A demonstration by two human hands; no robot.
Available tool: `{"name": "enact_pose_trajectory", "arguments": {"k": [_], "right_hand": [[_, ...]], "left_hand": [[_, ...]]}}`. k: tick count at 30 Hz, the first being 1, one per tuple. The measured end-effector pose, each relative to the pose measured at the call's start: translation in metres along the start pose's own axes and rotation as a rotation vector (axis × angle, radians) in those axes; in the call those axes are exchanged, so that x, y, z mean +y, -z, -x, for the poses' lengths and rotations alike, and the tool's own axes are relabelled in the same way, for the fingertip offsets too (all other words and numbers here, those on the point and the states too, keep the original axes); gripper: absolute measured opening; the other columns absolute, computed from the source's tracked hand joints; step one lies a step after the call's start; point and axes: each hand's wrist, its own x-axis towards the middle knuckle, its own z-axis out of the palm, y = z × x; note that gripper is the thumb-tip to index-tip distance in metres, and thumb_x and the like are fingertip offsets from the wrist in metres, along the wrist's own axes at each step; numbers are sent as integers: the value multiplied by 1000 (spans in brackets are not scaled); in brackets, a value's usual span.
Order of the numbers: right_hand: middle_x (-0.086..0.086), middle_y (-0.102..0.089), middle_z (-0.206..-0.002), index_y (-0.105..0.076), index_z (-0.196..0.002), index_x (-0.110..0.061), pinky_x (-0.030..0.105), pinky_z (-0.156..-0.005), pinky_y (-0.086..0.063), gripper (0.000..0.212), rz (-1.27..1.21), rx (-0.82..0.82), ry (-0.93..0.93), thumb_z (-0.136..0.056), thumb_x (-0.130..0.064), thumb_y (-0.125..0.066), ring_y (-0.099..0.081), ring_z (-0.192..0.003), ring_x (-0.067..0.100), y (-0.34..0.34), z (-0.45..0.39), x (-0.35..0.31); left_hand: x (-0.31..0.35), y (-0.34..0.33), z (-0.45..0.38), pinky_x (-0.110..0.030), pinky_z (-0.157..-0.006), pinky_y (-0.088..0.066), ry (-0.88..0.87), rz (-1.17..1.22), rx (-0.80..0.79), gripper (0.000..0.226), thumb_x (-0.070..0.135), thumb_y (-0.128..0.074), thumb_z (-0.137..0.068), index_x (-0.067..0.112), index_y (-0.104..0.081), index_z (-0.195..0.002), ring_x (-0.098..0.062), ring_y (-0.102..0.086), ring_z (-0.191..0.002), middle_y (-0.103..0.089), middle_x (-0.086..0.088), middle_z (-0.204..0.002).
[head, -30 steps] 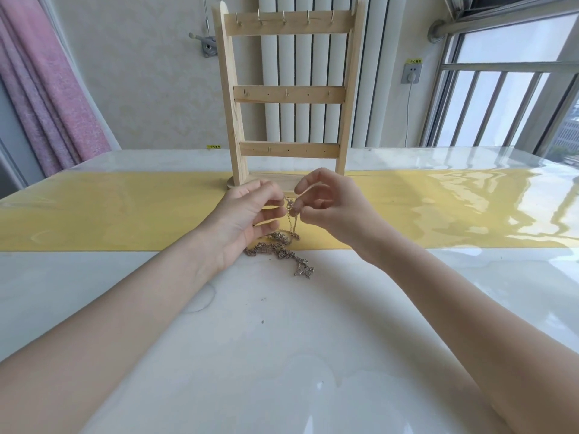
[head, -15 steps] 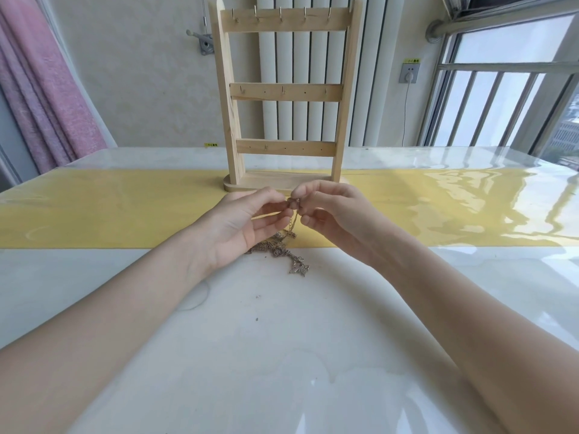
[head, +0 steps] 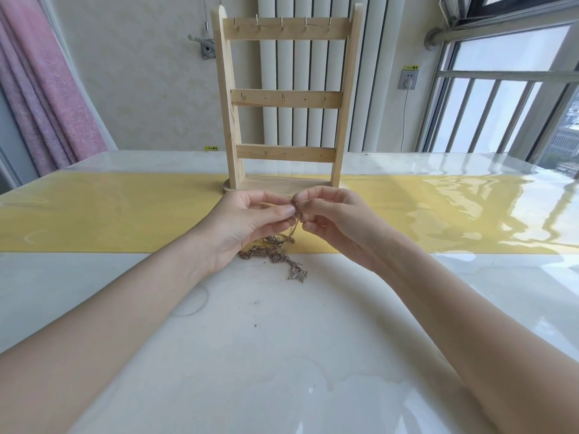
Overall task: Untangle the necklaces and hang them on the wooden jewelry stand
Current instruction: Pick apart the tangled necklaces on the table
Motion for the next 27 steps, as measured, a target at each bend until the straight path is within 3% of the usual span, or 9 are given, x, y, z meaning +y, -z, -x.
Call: {"name": "enact_pose_trajectory", "arguments": {"k": [5, 8, 10, 13, 17, 23, 27], "right_hand": [[0, -59, -65, -60, -85, -11, 18, -64, -43, 19, 314, 81, 106, -85, 8, -60, -51, -64, 14, -1, 1, 2], [5, -61, -68, -56, -85, -14, 20, -62, -40, 22, 437, 91, 122, -83, 8, -60, -51, -75, 21, -2, 0, 0], [6, -59, -69, -53, -87, -15, 21, -61, -38, 25, 459, 76, 86, -82, 9, -61, -49, -76, 21, -2, 0, -3], [4, -57, -64, -51, -91, -13, 19, -59, -38, 28, 418, -5, 15, -82, 11, -60, -49, -74, 22, 2, 1, -7], [2, -55, -62, -51, -91, -13, 18, -58, -38, 28, 429, -86, 4, -82, 13, -58, -49, -74, 23, 4, 3, -8], [2, -60, -68, -64, -83, -12, 18, -60, -36, 20, 599, -26, 0, -84, 7, -57, -46, -78, 19, 3, 2, -7], [1, -61, -67, -66, -75, -10, 17, -62, -39, 19, 563, 22, 14, -87, 2, -57, -48, -74, 16, 4, 2, -6]], "left_hand": [[-5, 0, -2, -13, -59, -52, -125, -327, 82, 6, 2, -68, -81, -2, -67, -87, -8, -66, -60, -68, -10, -76], [-5, 1, -3, -22, -65, -56, -197, -509, 107, 7, 7, -70, -81, 11, -69, -75, -18, -67, -66, -70, -10, -73], [-4, 0, -2, -19, -62, -53, -217, -573, 95, 11, 9, -70, -82, 15, -68, -72, -13, -64, -62, -70, -3, -68], [-4, -5, 0, -12, -53, -45, -177, -513, 73, 12, 7, -69, -82, 14, -67, -72, -3, -59, -55, -66, 5, -63], [-2, -2, -1, -12, -51, -44, -104, -331, 91, 10, 8, -66, -84, 13, -64, -75, -2, -63, -58, -66, 9, -59], [-2, -2, -1, -13, -54, -47, -198, -411, 32, 13, 7, -59, -90, 13, -59, -79, -1, -62, -63, -65, -2, -75], [-4, -4, -2, -15, -56, -50, -256, -444, 35, 16, 5, -54, -92, 13, -54, -79, -1, -63, -63, -65, -3, -78]]}}
